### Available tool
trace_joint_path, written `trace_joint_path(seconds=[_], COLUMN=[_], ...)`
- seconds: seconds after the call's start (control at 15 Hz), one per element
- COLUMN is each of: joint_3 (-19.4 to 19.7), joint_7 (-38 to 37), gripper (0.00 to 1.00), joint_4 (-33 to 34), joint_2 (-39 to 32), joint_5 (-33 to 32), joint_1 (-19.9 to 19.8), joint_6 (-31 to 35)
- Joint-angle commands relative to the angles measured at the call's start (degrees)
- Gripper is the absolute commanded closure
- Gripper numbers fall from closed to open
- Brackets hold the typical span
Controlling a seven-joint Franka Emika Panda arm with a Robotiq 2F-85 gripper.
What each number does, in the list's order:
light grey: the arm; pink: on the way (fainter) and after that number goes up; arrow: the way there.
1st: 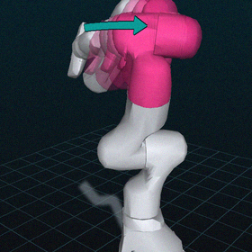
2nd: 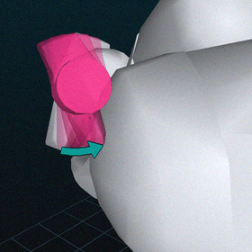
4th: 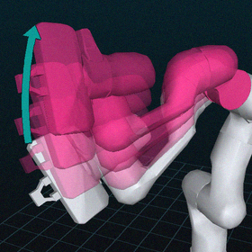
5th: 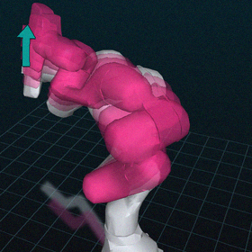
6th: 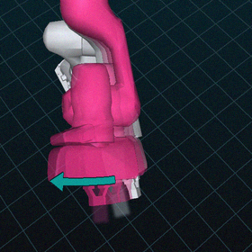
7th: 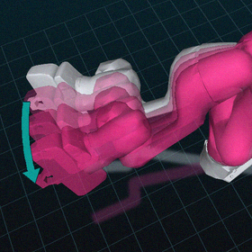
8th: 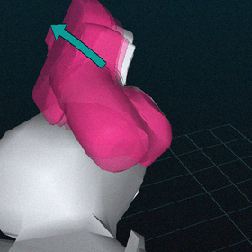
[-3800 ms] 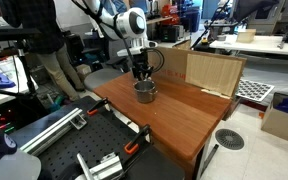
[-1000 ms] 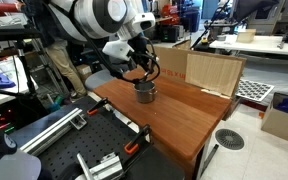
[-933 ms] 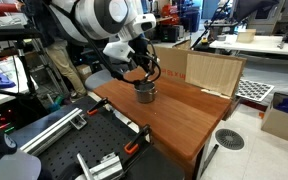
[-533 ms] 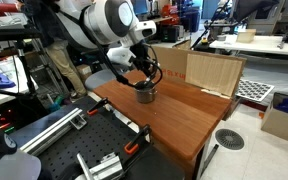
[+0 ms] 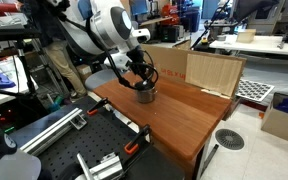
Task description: Put the marker in the silver pot
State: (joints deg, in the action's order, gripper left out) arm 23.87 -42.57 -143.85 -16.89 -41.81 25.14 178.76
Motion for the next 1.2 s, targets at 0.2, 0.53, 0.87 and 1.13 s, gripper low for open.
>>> trace_joint_path(seconds=[0.2, 0.53, 0.87, 1.13], joint_3=[7.7, 9.9, 10.5, 11.5], joint_7=[-7.1, -8.3, -8.4, -8.9], gripper=[0.5, 0.23, 0.12, 0.12], joint_4=[2.2, 2.0, 1.8, 1.5], joint_2=[-6.2, -7.2, -7.1, -6.8], joint_5=[-2.9, -2.2, -2.0, -2.3], joint_1=[9.3, 12.1, 12.5, 13.4], joint_6=[1.4, 1.9, 2.2, 3.1])
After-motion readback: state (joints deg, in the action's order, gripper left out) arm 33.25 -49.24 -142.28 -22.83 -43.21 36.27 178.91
